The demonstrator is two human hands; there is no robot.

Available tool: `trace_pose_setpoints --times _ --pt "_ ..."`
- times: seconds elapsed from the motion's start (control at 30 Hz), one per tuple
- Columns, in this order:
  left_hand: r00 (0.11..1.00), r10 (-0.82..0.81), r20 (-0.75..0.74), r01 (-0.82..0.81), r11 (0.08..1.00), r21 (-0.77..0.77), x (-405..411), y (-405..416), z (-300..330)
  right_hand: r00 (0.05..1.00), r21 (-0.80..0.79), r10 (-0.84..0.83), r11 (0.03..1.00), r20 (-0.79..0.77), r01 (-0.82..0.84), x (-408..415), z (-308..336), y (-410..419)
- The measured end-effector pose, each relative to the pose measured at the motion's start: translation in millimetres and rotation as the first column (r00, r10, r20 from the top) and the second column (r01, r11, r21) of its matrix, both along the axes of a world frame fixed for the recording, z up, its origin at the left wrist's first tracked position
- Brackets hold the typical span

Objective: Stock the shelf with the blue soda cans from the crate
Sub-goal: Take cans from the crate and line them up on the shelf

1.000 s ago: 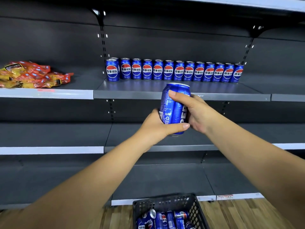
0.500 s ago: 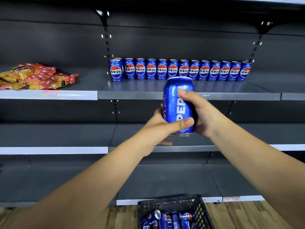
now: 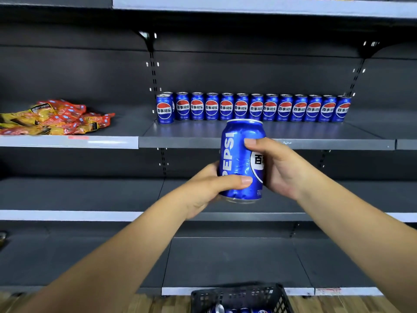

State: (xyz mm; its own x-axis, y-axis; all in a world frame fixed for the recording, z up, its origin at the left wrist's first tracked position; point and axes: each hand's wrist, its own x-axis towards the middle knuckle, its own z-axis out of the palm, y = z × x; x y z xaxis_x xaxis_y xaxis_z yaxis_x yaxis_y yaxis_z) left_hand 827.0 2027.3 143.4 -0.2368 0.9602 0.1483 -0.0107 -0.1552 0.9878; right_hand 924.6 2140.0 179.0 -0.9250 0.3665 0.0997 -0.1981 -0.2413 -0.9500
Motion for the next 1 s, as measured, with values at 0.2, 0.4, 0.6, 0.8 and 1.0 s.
trace_pose_setpoints --times 0.2,0.4,0.6,0.8,1.0 --pt "0.986 0.135 -0.095 -0.137 0.991 -0.010 7.8 10.3 3.2 0.983 -0.015 -0.183 0.983 0.003 0.183 -6.9 -3.8 0.0" --pt "0.999 0.035 0.037 -0.036 0.999 0.021 3.6 11.4 4.7 0.999 -0.006 -0.030 1.000 -0.033 0.030 0.1 0.8 8.7" --pt "0.995 0.077 0.066 -0.075 0.997 -0.026 10.8 15.4 -3.3 0.984 -0.027 -0.178 0.984 -0.006 0.178 3.6 -0.1 9.0" --pt "0.903 0.296 -0.311 -0.314 0.949 -0.009 22.2 29.8 -21.9 0.938 -0.016 -0.341 0.939 0.057 0.343 3.2 -10.5 11.2" --pt "0.905 0.315 -0.287 -0.341 0.939 -0.044 8.5 36.6 -25.9 0.947 0.192 -0.266 0.954 0.177 0.232 2.8 -10.4 22.4"
